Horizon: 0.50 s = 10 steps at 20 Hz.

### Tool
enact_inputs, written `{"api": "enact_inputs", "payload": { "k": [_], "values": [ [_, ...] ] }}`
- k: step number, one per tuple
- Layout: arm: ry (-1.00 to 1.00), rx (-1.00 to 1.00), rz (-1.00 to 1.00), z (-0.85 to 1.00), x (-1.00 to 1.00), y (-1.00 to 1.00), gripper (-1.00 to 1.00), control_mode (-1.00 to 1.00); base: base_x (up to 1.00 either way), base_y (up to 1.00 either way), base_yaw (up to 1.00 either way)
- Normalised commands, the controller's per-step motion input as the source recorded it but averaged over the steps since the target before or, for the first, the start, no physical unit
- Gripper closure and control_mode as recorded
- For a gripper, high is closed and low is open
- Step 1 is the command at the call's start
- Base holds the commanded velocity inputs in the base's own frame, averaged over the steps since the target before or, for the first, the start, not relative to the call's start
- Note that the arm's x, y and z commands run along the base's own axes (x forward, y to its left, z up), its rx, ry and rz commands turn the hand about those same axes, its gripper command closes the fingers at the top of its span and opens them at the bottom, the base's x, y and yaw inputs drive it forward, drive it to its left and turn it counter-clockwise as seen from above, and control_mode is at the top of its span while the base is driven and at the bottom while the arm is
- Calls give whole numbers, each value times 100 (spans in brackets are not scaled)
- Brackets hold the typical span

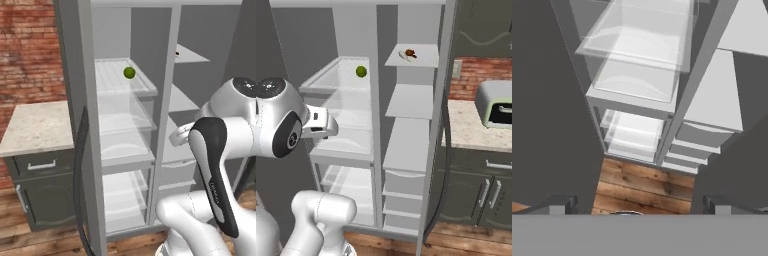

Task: There's a fish in the fridge that needs to be moved to the freezer for freezing. Pick up the fish from the fridge, place it on any shelf in the freezer, and close the fridge and freezer doors when done.

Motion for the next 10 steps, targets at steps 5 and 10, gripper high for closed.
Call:
{"api": "enact_inputs", "payload": {
  "k": [5, 10],
  "values": [
    [0, 0, 0, 0, 0, 0, -100, 100, -37, -17, 0],
    [0, 0, 0, 0, 0, 0, -100, 100, -38, -14, 0]
  ]
}}
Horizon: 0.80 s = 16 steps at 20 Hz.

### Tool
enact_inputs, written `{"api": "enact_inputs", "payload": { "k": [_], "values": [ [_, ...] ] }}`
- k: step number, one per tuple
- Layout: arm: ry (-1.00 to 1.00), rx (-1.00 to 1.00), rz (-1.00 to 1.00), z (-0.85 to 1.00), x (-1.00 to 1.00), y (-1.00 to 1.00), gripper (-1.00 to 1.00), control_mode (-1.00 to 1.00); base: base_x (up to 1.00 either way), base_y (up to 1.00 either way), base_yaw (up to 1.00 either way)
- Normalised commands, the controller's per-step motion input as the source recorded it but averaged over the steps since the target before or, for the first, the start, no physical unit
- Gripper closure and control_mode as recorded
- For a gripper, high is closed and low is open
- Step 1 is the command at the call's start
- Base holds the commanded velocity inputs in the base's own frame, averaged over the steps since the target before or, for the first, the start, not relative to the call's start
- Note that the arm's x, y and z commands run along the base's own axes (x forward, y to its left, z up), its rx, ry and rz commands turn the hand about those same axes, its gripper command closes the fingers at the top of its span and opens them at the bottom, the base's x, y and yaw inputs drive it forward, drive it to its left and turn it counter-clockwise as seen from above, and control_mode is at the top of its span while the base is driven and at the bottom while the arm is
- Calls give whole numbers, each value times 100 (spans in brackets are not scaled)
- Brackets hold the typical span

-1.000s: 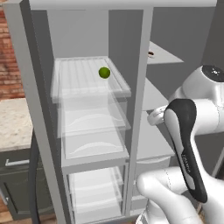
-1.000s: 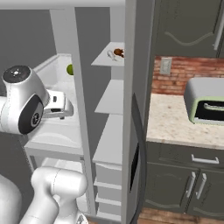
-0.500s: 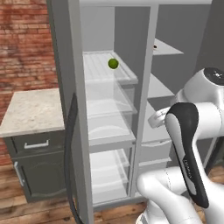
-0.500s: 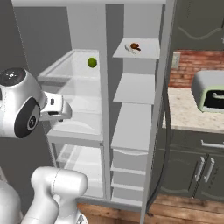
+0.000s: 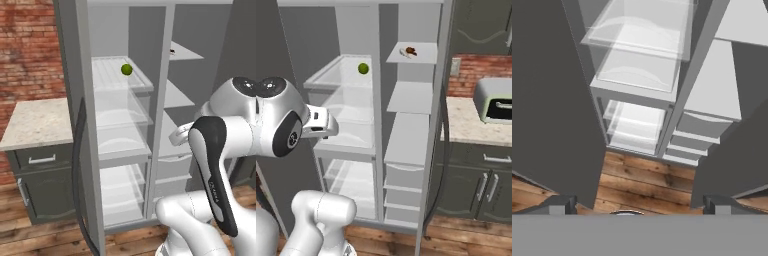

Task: There's a fish in the fridge that needs to be moved to the freezer for freezing. Pick up the fish from the fridge, place it on any shelf in the freezer, and close the fridge and freezer doors when done.

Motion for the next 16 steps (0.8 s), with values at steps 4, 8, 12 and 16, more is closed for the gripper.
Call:
{"api": "enact_inputs", "payload": {
  "k": [4, 8, 12, 16],
  "values": [
    [0, 0, 0, 0, 0, 0, -100, 100, -26, -22, 0],
    [0, 0, 0, 0, 0, 0, -100, 100, 0, -31, 4],
    [0, 0, 0, 0, 0, 0, -100, 100, -1, -8, 3],
    [0, 0, 0, 0, 0, 0, -100, 100, -42, -4, 0]
  ]
}}
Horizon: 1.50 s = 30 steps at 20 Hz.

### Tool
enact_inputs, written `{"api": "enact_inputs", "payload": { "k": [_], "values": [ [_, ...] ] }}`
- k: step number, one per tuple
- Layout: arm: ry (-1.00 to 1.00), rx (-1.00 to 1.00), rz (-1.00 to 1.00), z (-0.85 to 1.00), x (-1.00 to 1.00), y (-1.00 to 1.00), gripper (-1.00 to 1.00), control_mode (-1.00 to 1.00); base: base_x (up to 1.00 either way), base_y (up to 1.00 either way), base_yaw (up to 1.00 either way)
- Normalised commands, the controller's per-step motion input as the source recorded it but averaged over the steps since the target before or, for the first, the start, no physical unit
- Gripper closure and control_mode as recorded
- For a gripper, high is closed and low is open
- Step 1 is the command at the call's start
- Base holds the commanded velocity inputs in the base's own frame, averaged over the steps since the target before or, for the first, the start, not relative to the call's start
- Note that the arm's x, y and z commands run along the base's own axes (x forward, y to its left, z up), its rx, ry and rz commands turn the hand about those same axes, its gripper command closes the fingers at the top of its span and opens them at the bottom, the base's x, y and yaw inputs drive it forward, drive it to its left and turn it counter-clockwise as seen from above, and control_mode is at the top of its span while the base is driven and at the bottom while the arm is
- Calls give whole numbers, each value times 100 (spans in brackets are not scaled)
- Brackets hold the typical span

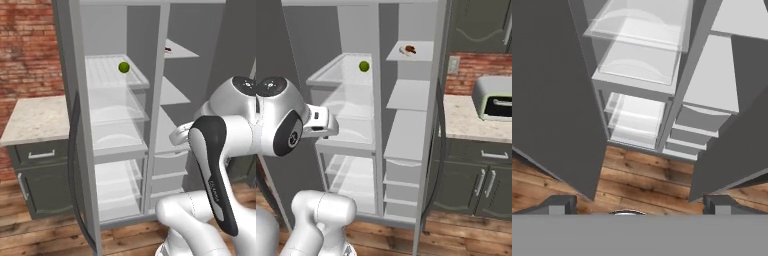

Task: There's a fish in the fridge that needs to be moved to the freezer for freezing. Pick up the fish from the fridge, place it on any shelf in the freezer, and close the fridge and freezer doors when done.

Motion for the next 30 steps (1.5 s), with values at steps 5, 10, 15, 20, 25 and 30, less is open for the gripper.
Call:
{"api": "enact_inputs", "payload": {
  "k": [5, 10, 15, 20, 25, 30],
  "values": [
    [0, 0, 0, 0, 0, 0, -100, 100, -33, -8, 0],
    [0, 0, 0, 0, 0, 0, -100, 100, -1, 0, 0],
    [-6, 5, 0, 0, -62, 13, -100, -100, 0, 0, 0],
    [-14, 9, 0, 0, -73, 49, -100, -100, 0, 0, 0],
    [-12, 4, 0, 0, -27, 71, -100, -100, 0, 0, 0],
    [-10, 1, -4, -3, 0, 92, -100, -100, 0, 0, 0]
  ]
}}
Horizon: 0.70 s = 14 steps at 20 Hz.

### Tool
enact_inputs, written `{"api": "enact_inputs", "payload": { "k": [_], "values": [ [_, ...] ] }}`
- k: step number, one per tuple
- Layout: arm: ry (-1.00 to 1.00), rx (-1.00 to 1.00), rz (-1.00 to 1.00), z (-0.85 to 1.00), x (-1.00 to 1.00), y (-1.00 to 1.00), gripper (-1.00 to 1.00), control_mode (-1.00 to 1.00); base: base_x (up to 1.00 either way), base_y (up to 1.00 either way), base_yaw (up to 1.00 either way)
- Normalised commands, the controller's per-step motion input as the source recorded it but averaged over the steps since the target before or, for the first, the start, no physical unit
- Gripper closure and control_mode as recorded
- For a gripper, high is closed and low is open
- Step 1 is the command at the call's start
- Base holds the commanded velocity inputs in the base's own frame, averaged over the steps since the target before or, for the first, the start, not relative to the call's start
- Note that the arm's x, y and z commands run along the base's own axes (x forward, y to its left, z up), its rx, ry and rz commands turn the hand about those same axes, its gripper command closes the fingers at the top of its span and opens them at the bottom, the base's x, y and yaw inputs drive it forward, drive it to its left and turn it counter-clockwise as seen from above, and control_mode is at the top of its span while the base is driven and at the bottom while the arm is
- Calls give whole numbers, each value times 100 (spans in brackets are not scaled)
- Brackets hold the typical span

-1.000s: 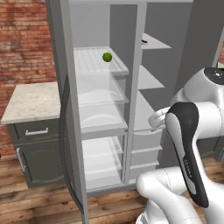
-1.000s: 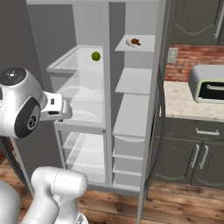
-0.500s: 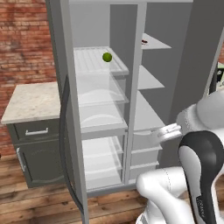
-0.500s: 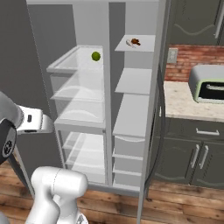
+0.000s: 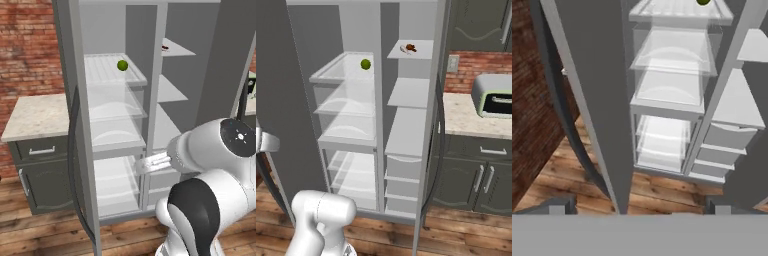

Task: There's a fish in the fridge that needs to be moved to the freezer for freezing. Pick up the fish from the fridge, place it on any shelf in the freezer, and close the fridge and freezer doors when done.

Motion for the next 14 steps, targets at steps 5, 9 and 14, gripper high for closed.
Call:
{"api": "enact_inputs", "payload": {
  "k": [5, 9, 14],
  "values": [
    [-11, 2, -7, -12, 0, 89, -100, -100, 0, 0, 0],
    [-19, 11, -6, -20, -5, 70, -100, -100, 0, 0, 0],
    [-15, 19, -2, -46, 5, 65, -100, -100, 0, 0, 0]
  ]
}}
